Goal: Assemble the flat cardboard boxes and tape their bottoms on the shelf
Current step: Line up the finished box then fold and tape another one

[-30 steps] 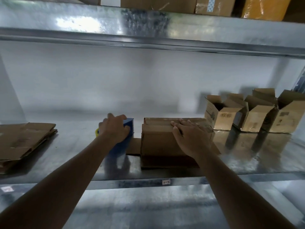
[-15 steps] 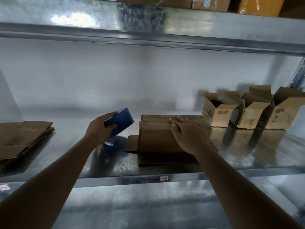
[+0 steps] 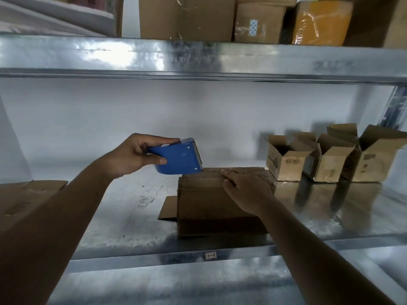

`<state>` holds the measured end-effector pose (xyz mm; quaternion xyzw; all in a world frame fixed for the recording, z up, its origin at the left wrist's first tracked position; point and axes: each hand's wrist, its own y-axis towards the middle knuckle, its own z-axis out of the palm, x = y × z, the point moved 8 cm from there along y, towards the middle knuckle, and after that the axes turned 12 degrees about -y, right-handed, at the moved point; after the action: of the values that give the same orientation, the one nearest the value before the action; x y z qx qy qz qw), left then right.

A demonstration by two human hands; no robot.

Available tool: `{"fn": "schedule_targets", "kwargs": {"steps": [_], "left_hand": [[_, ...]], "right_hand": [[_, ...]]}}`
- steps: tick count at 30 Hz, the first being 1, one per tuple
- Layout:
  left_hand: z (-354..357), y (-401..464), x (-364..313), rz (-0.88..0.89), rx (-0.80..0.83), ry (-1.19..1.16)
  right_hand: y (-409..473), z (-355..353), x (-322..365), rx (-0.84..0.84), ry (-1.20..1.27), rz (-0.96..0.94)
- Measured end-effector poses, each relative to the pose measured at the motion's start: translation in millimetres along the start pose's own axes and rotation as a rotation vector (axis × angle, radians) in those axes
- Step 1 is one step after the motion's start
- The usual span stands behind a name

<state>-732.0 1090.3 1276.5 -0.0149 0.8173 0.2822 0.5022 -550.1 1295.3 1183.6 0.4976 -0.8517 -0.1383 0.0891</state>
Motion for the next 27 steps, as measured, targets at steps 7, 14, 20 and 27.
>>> {"fn": "schedule_targets", "kwargs": {"steps": [7, 14, 20, 27], "left_hand": [[16.2, 27.1, 0.8, -0.026, 0.034, -0.033], [33.4, 47.0, 10.4, -0.032, 0.092, 0.025], [43.7, 58.8, 23.7, -0.083, 0.158, 0.119], [50.6, 67.6, 30.6, -0.107, 0.177, 0.141]], "right_hand": [[2.1, -16.5, -3.8, -0.041, 0.008, -0.071], [13.3, -24.3, -15.3, -0.149, 0.104, -0.135], [7.7, -38.6, -16.9, -0.194, 0.184, -0.159], [17.6, -40.0, -15.2, -0.183, 0.064, -0.188]]}}
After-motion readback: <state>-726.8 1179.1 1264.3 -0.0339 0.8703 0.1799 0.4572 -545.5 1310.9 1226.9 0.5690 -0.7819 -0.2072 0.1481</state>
